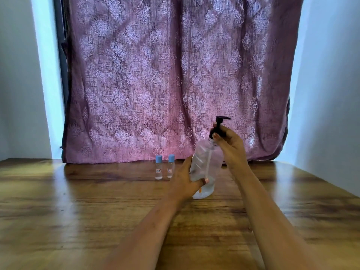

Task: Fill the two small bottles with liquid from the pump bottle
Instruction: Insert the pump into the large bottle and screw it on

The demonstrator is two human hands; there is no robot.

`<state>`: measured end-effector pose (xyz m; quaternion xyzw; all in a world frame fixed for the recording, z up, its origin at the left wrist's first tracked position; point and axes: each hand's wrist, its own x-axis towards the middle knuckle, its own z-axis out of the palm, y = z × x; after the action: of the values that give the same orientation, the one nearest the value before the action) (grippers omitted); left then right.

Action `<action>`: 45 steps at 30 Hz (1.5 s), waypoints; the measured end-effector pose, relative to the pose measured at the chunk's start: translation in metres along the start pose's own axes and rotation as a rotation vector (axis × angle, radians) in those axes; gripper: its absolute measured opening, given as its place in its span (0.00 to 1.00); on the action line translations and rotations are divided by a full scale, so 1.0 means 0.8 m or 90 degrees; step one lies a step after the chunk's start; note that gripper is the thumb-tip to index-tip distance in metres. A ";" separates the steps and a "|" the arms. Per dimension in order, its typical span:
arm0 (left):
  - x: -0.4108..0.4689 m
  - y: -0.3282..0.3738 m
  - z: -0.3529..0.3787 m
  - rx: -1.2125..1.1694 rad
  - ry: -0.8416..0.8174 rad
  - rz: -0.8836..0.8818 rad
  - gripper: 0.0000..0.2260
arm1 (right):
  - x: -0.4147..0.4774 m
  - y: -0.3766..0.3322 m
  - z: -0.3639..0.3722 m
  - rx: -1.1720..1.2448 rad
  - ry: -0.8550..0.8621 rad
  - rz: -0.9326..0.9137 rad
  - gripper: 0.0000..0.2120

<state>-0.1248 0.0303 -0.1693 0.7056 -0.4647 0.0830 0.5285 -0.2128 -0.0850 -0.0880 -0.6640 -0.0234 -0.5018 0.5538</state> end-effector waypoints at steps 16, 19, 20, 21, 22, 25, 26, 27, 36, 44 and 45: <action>-0.001 0.005 -0.003 0.007 0.007 0.039 0.29 | -0.005 0.000 -0.001 -0.034 0.002 -0.035 0.11; 0.000 0.007 0.000 0.034 -0.007 0.052 0.32 | -0.002 0.001 -0.007 -0.065 0.088 -0.045 0.17; 0.000 0.007 0.001 0.042 -0.010 0.058 0.33 | -0.002 0.002 -0.007 -0.062 0.103 -0.047 0.19; -0.001 0.008 0.002 0.047 -0.013 0.061 0.33 | -0.002 0.003 -0.008 -0.072 0.105 -0.051 0.21; -0.001 0.008 0.002 0.049 -0.013 0.061 0.34 | -0.004 0.002 -0.007 -0.087 0.098 -0.053 0.22; 0.000 0.006 0.001 0.044 -0.006 0.047 0.32 | -0.009 0.004 -0.002 -0.128 0.035 -0.039 0.19; 0.000 0.004 0.000 0.040 0.002 0.047 0.30 | -0.011 0.002 0.000 -0.110 0.006 -0.024 0.16; 0.000 0.002 -0.001 0.034 0.008 0.047 0.28 | -0.012 0.000 0.002 -0.074 -0.019 -0.006 0.14; 0.000 0.000 0.000 0.041 0.007 0.044 0.30 | -0.009 0.004 -0.006 -0.082 0.083 -0.041 0.14; 0.000 0.000 0.001 0.049 0.009 0.042 0.31 | -0.014 0.003 0.003 -0.058 0.016 0.012 0.17; 0.000 0.000 0.000 0.044 0.013 0.043 0.30 | -0.013 0.001 0.004 -0.008 0.004 0.021 0.12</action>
<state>-0.1250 0.0305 -0.1693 0.7064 -0.4799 0.1240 0.5053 -0.2153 -0.0770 -0.0957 -0.6660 -0.0075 -0.4949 0.5582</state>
